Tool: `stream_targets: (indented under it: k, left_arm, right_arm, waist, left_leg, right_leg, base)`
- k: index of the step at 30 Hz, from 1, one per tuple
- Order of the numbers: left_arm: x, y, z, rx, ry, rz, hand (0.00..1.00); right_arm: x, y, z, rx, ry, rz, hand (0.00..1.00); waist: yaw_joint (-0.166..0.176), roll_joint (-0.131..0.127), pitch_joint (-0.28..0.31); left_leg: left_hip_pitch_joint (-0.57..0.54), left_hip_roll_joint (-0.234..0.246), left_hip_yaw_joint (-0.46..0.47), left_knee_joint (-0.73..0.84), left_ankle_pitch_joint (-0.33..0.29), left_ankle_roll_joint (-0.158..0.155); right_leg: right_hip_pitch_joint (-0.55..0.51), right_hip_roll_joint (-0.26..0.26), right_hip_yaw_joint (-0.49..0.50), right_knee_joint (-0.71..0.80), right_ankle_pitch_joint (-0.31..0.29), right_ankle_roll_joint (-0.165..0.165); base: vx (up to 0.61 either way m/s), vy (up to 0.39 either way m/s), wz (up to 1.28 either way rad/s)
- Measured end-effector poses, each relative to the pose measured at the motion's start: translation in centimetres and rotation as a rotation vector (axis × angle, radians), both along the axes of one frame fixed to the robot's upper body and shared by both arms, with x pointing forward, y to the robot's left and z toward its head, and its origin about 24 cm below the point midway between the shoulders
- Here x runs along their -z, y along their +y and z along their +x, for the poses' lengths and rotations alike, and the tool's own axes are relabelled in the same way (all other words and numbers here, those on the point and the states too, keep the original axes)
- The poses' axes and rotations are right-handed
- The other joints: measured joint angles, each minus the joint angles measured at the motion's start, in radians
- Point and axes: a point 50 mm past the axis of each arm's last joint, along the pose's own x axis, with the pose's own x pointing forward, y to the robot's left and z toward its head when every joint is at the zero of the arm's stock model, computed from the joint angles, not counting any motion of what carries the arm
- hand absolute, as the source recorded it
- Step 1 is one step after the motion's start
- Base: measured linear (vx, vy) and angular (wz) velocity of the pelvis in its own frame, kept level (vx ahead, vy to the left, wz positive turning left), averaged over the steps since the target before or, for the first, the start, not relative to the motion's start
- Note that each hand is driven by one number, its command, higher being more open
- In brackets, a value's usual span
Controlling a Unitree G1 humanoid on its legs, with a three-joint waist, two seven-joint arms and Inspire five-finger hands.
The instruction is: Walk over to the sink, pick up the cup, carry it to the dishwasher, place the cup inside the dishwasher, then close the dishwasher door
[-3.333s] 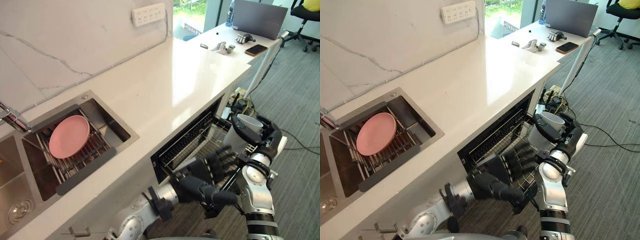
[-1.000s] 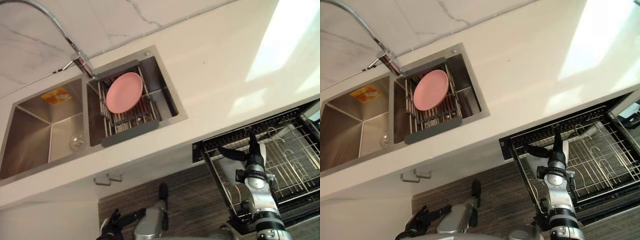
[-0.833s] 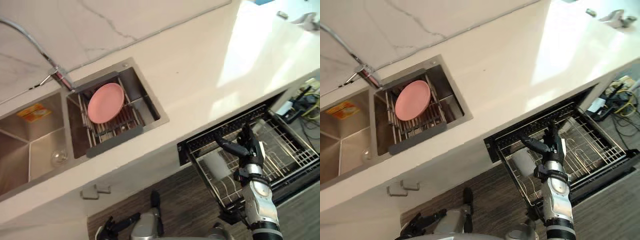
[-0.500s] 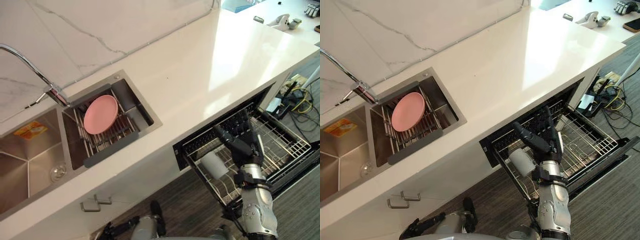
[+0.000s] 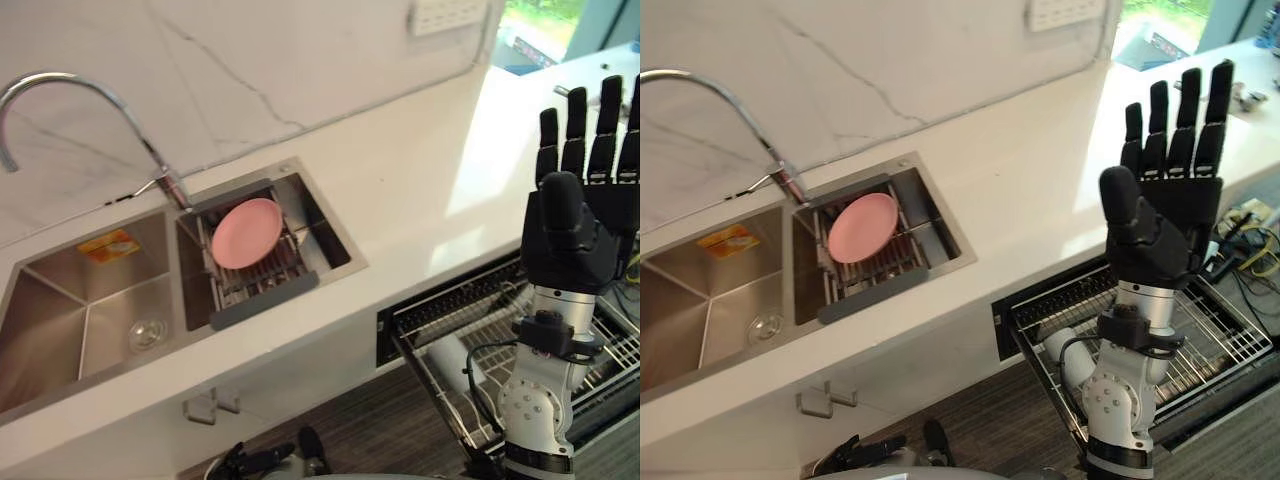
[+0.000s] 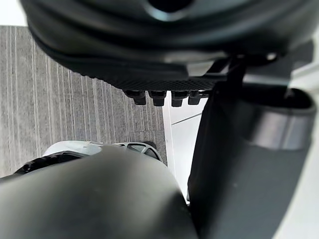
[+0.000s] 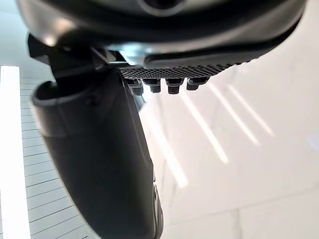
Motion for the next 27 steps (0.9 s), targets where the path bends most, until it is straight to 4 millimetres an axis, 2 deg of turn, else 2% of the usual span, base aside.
stream_targets:
  k: [1,2,3,4,5,6,7,8,9,10,12,13,16,19,22,27]
  left_arm:
    - [-0.1,0.1,0.3,0.004,-0.005,0.006,1.0]
    - [-0.2,0.4,0.7,0.009,-0.009,0.021,1.0]
    - [-0.2,0.6,0.9,0.016,-0.009,0.031,1.0]
    - [-0.1,1.0,0.9,0.021,0.002,0.039,1.0]
    - [-0.1,1.2,0.8,0.021,0.007,0.044,1.0]
    - [-0.1,1.7,0.6,0.021,0.015,0.058,1.0]
    - [-0.1,1.7,0.4,0.014,0.025,0.066,1.0]
    - [-0.1,1.7,0.2,0.007,0.03,0.072,1.0]
    - [-0.1,1.8,0.3,-0.002,0.031,0.083,1.0]
    - [-0.2,2.0,0.5,-0.003,0.028,0.09,1.0]
    - [-0.4,2.4,0.6,0.004,0.027,0.104,1.0]
    - [-0.3,2.4,0.5,0.002,0.032,0.104,1.0]
    - [-0.3,2.3,0.5,0.003,0.027,0.098,1.0]
    - [-0.4,2.4,0.7,0.024,0.011,0.107,1.0]
    - [-0.4,2.5,0.6,0.025,0.013,0.111,1.0]
    - [-0.4,2.5,0.6,0.003,0.012,0.1,1.0]
  right_arm:
    - [0.4,0.4,0.3,-0.003,0.034,-0.02,1.0]
    - [0.7,0.8,0.4,-0.003,0.062,-0.036,1.0]
    - [0.8,0.9,0.4,-0.004,0.076,-0.041,1.0]
    - [1.4,1.0,0.5,-0.007,0.111,-0.039,1.0]
    - [1.7,1.0,0.6,-0.009,0.128,-0.035,1.0]
    - [2.0,0.9,0.7,-0.007,0.154,-0.029,1.0]
    - [2.1,0.9,0.8,-0.009,0.162,-0.033,1.0]
    - [2.0,0.9,0.9,-0.013,0.162,-0.036,1.0]
    - [1.9,0.7,0.9,-0.011,0.159,-0.037,1.0]
    - [1.9,0.5,0.9,-0.002,0.16,-0.036,1.0]
    - [2.3,-0.3,0.9,0.025,0.176,-0.028,1.0]
    - [2.8,-1.1,0.9,0.061,0.203,-0.017,1.0]
    - [2.9,-1.9,0.7,0.086,0.201,0.023,1.0]
    - [3.0,-1.6,0.8,0.067,0.197,0.017,1.0]
    - [3.5,-1.3,1.0,0.052,0.218,0.019,1.0]
    - [5.6,0.2,1.8,-0.016,0.324,0.023,1.0]
  waist:
    - [-0.001,-0.005,0.003]
    - [-0.004,-0.022,0.012]
    - [-0.005,-0.031,0.015]
    - [-0.004,-0.051,0.008]
    - [-0.004,-0.062,0.002]
    - [-0.004,-0.086,-0.01]
    - [0.002,-0.097,-0.021]
    - [0.005,-0.096,-0.023]
    - [0.009,-0.1,-0.023]
    - [0.012,-0.11,-0.023]
    - [0.002,-0.113,-0.016]
    - [-0.005,-0.113,-0.015]
    - [0.0,-0.111,-0.017]
    - [-0.001,-0.111,-0.017]
    - [-0.005,-0.115,-0.014]
    - [0.0,-0.115,-0.012]
  left_leg:
    - [-0.008,-0.003,-0.046,0.0,-0.003,0.004]
    - [-0.018,-0.003,-0.1,0.0,-0.005,0.008]
    - [-0.022,-0.006,-0.121,0.0,-0.005,0.008]
    - [-0.024,-0.017,-0.16,0.0,-0.003,0.012]
    - [-0.024,-0.025,-0.173,0.0,-0.003,0.012]
    - [-0.025,-0.048,-0.202,0.0,-0.003,0.012]
    - [-0.025,-0.065,-0.215,0.0,0.0,0.013]
    - [-0.026,-0.067,-0.219,0.0,0.001,0.012]
    - [-0.035,-0.071,-0.228,0.0,0.015,0.011]
    - [-0.047,-0.077,-0.234,0.0,0.037,0.017]
    - [-0.054,-0.08,-0.259,0.0,0.056,0.009]
    - [-0.05,-0.077,-0.276,0.0,0.055,0.012]
    - [-0.051,-0.059,-0.272,-0.001,0.052,0.005]
    - [-0.048,-0.048,-0.254,-0.001,0.051,0.001]
    - [-0.04,-0.059,-0.255,-0.001,0.047,0.007]
    - [-0.033,-0.077,-0.256,-0.001,0.036,0.016]
  right_leg:
    - [-0.037,0.003,0.075,0.065,0.024,-0.043]
    - [-0.061,0.049,0.183,0.108,-0.07,-0.02]
    - [-0.066,0.084,0.226,0.117,-0.119,-0.013]
    - [-0.072,0.154,0.293,0.108,-0.195,0.017]
    - [-0.074,0.186,0.317,0.09,-0.219,0.033]
    - [-0.078,0.24,0.349,0.029,-0.237,0.047]
    - [-0.066,0.249,0.333,-0.008,-0.261,0.028]
    - [-0.054,0.257,0.354,-0.035,-0.263,0.025]
    - [-0.031,0.268,0.372,-0.089,-0.274,0.006]
    - [-0.013,0.273,0.376,-0.136,-0.294,0.004]
    - [0.021,0.282,0.354,-0.187,-0.302,0.026]
    - [0.037,0.288,0.331,-0.196,-0.302,0.025]
    - [0.049,0.307,0.323,-0.225,-0.295,0.009]
    - [0.062,0.317,0.332,-0.259,-0.277,0.007]
    - [0.084,0.311,0.328,-0.273,-0.273,0.011]
    - [0.096,0.3,0.329,-0.274,-0.272,0.014]
  base:
    - [0.08,0.076,0.96]
    - [0.08,0.043,1.08]
    - [0.1,-0.033,1.24]
    - [0.08,-0.051,0.98]
    - [0.11,-0.075,1.16]
    - [0.1,-0.088,0.91]
    - [0.1,-0.087,0.72]
    - [0.08,-0.064,0.34]
    - [0.06,-0.098,0.12]
    - [0.04,-0.122,0.13]
    - [0.0,-0.165,0.35]
    - [-0.03,-0.131,0.47]
    - [-0.03,-0.084,0.1]
    - [0.02,-0.056,-0.14]
    - [0.06,-0.018,0.02]
    - [0.02,-0.01,0.04]
